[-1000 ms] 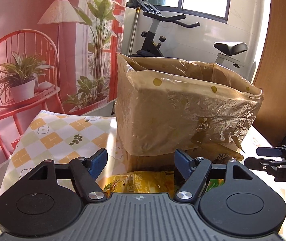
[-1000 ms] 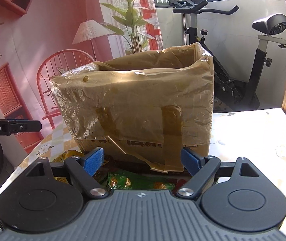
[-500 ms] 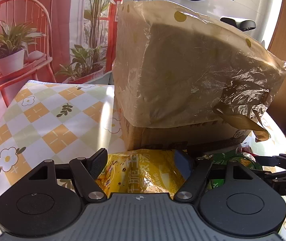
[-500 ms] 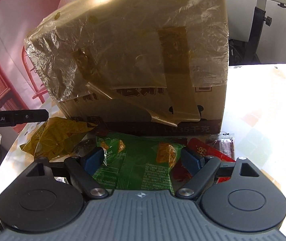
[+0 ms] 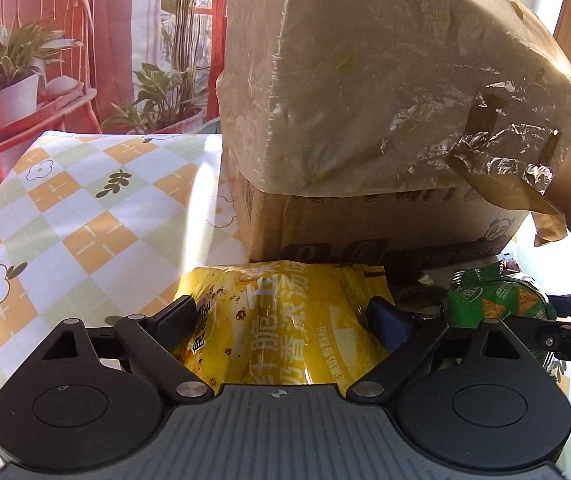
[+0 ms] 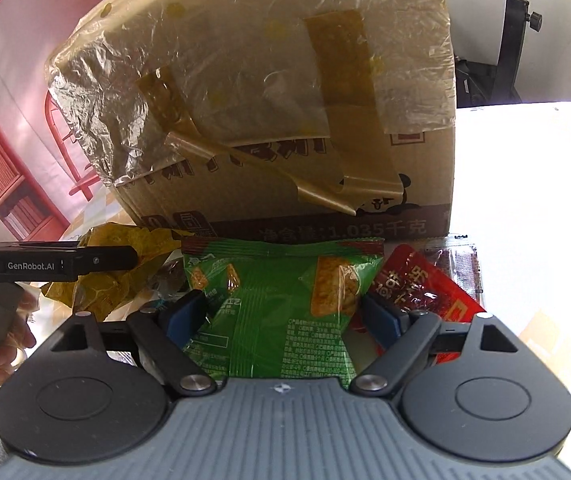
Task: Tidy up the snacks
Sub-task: 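Grasp the yellow corn snack bag with the left gripper while the right grasps the green chip bag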
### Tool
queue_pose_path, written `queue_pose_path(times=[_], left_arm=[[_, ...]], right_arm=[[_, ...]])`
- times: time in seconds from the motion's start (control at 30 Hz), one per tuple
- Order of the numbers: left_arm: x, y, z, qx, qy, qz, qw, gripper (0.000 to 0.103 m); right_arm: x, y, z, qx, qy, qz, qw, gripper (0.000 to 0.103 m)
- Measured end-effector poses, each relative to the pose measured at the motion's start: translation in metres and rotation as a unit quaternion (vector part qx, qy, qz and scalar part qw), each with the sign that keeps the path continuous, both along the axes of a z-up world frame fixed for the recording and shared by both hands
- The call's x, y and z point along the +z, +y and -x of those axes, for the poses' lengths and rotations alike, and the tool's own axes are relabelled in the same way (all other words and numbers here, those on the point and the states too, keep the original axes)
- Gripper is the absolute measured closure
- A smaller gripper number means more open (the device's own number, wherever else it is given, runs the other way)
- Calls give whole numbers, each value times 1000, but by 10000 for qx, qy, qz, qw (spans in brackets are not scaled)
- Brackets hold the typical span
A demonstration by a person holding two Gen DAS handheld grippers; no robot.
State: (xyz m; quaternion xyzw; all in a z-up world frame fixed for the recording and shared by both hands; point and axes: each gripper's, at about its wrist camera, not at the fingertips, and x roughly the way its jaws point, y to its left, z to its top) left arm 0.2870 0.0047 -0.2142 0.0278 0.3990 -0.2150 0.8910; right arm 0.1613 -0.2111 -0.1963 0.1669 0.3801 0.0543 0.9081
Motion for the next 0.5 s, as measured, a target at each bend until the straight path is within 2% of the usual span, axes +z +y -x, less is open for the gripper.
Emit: queue_pose_path(times=[0.3, 0.4, 0.47, 0.5], left_arm=[[-4, -3, 9, 92, -94, -7, 9999, 9], [-2, -3, 23, 68, -246, -99, 9996, 16], [1, -1, 34, 119, -339, -35, 9993, 26], [2, 0, 40, 161, -366, -4, 9992, 28]], right_arm=[[-3, 2, -1, -6, 32, -87, 10000, 17], [-3, 3, 2, 46, -9, -149, 9999, 20], [-2, 6, 5, 87, -69, -105, 9999, 23], [-2, 7, 6, 106, -101, -80, 9999, 25]])
